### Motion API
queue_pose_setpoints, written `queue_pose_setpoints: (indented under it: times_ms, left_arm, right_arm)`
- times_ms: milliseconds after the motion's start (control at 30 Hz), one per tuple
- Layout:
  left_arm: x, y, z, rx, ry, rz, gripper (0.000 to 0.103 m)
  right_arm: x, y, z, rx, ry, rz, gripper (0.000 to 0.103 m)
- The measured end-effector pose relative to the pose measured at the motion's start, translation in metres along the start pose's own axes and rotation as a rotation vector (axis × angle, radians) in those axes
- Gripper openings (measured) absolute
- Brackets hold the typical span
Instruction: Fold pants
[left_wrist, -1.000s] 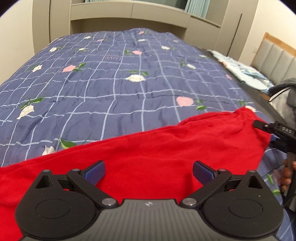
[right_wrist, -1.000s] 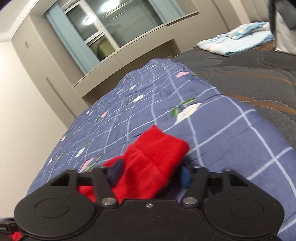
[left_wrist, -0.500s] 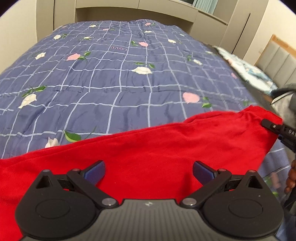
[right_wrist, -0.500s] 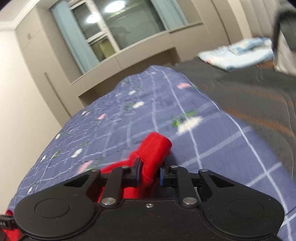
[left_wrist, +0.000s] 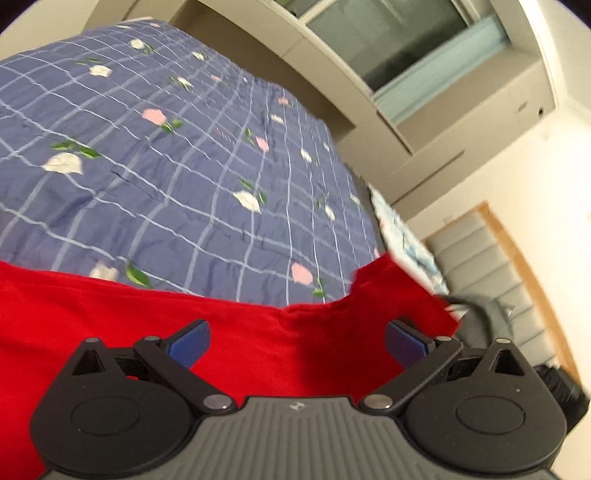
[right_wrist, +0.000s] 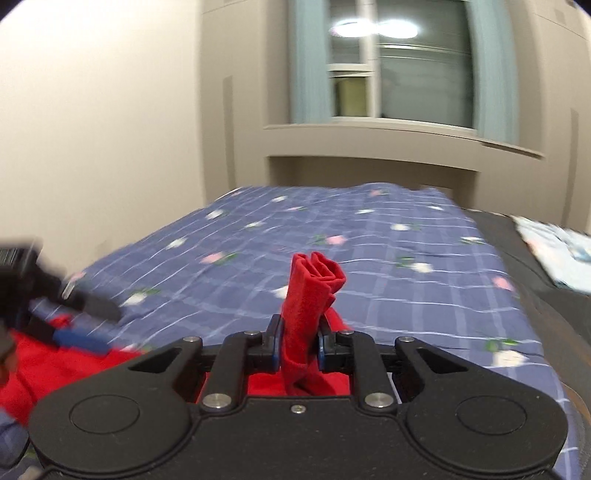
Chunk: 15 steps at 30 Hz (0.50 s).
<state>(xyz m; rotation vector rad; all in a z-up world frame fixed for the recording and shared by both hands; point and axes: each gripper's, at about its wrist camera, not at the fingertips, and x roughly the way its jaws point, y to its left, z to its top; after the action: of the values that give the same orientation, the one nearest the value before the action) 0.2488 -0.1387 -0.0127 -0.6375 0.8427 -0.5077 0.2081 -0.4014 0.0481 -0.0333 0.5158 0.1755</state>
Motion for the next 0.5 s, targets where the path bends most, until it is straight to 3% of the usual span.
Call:
queue_pose_setpoints:
  times_ms: [167, 333, 400, 500]
  left_arm:
    - [-0.019, 0.03, -0.003, -0.046, -0.022, 0.047, 0.102]
    - [-0.022, 0.054, -0.008, -0.066, -0.003, 0.084, 0.102]
    - [-0.022, 0.06, -0.01, -0.063, 0.01, 0.086, 0.102]
    - [-0.016, 0.063, -0.014, -0.063, 0.033, 0.085, 0.102]
  right_arm:
    - [0.015, 0.088, -0.027, -0.201, 0.071, -0.012, 0.018]
    - [0.031, 0.14, -0.066, -0.345, 0.136, -0.018, 0.02]
    - [0.033, 0.148, -0.074, -0.361, 0.151, -0.011, 0.024]
    - [0.028, 0.147, -0.076, -0.337, 0.15, 0.03, 0.053]
